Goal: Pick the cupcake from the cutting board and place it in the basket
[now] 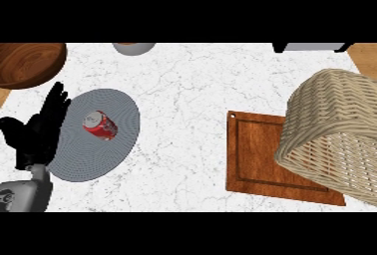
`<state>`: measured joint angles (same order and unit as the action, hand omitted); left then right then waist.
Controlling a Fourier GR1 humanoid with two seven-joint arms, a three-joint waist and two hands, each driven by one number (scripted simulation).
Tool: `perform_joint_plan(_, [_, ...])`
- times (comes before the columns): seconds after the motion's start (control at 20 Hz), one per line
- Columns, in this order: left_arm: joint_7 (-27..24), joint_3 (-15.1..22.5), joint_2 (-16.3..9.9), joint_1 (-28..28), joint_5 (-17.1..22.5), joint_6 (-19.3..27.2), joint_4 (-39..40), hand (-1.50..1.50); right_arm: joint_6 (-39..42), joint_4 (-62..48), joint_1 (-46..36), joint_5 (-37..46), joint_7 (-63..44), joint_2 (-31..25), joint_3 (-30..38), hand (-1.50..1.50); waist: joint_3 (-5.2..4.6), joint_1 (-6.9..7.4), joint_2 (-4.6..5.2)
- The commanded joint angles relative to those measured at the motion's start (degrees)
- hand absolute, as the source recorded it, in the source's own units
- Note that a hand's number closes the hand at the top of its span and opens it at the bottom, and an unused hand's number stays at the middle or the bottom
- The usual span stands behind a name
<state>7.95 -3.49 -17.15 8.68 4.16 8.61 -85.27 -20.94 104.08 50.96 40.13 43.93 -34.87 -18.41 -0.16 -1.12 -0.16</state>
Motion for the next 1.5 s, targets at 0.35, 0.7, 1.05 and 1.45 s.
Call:
perform_joint_plan(0.35, [0.1,0.8,1.3,0.8,-1.8,0.3,0.0,0.00,5.6,27.9,5.9,0.8,-19.2,4.6,-4.2,1.50,0.06,0.91,0.29])
perform_joint_plan(0.7, [-0.1,-0.3,1.8,0.6,-0.9,-1.0,0.4,0.00,12.2,30.5,-8.7,10.7,-36.7,10.3,-5.6,1.50,0.10,1.38,0.26])
perform_joint_plan(1.05, [2.3,0.2,1.7,2.4,-1.8,-1.1,-0.7,0.00,18.6,28.0,-24.4,19.7,-50.0,14.3,-7.3,1.50,0.08,1.66,0.22])
perform_joint_plan(1.45, [-0.2,-1.6,2.2,0.0,-1.7,-2.2,-0.8,0.00,22.7,14.0,-39.6,19.2,-51.1,16.2,-0.1,1.50,0.16,1.40,0.17])
